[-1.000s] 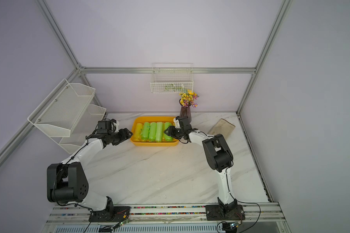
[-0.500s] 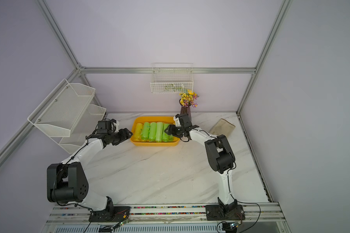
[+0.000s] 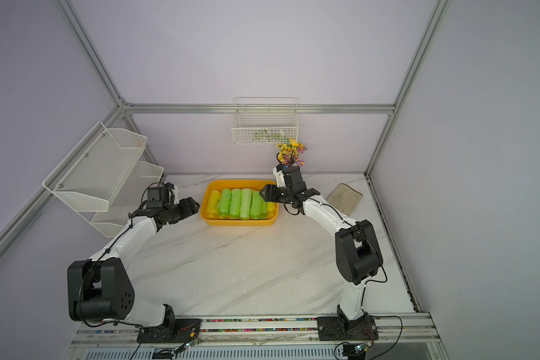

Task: Put the roll of trash bags into the storage box
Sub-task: Place the roll of trash bags in the storage box, then reset both arms

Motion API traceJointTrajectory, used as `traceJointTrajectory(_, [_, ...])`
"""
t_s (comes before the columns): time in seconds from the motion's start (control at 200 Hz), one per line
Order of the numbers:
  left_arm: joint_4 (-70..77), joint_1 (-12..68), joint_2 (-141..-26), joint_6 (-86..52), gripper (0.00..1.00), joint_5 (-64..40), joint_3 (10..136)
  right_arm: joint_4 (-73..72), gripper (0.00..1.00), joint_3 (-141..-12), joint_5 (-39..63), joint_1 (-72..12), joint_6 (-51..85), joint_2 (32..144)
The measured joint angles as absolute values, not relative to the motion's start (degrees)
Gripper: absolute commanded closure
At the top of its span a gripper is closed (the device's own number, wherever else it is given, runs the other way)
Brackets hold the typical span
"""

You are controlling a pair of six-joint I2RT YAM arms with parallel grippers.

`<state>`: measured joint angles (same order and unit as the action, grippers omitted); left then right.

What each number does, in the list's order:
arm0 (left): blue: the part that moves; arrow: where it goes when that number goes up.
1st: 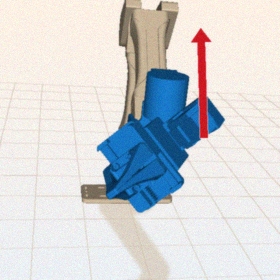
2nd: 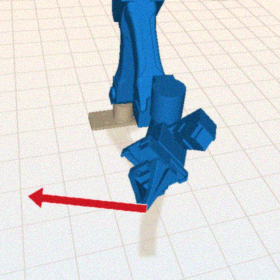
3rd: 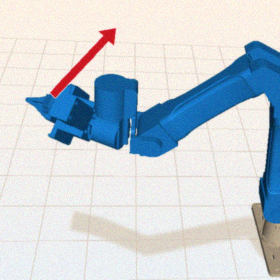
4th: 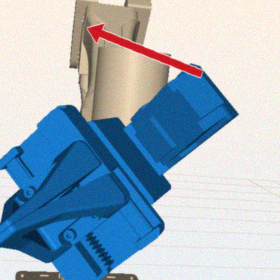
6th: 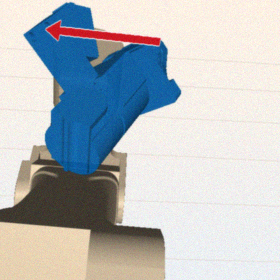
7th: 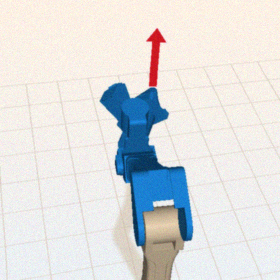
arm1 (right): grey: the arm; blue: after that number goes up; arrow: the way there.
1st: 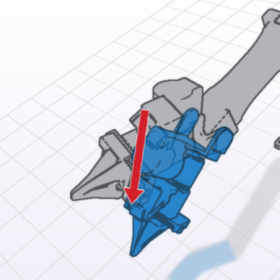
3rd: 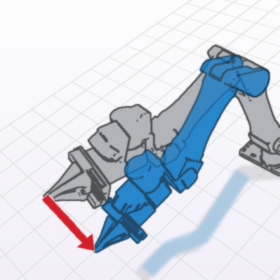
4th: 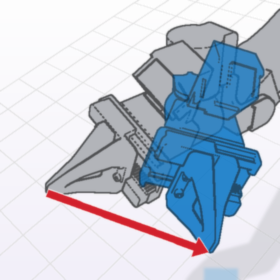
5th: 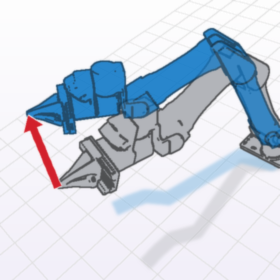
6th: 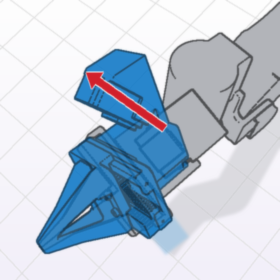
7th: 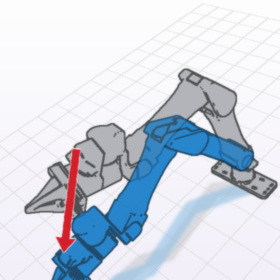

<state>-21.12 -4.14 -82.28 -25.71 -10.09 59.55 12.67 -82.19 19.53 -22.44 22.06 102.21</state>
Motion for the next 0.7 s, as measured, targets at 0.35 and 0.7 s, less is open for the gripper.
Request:
traceJointTrajectory(0.35, [-11.86,-4.27,-68.75,-23.7,0.2,3.11,47.83,7.6,0.36,-58.7,3.14,-15.88,12.01,78.17])
traceJointTrajectory(0.7, [-1.89,-4.45,-65.91,-21.12,0.13,12.38,35.4,-4.56,0.36,-37.45,-2.37,-7.49,8.27,69.73])
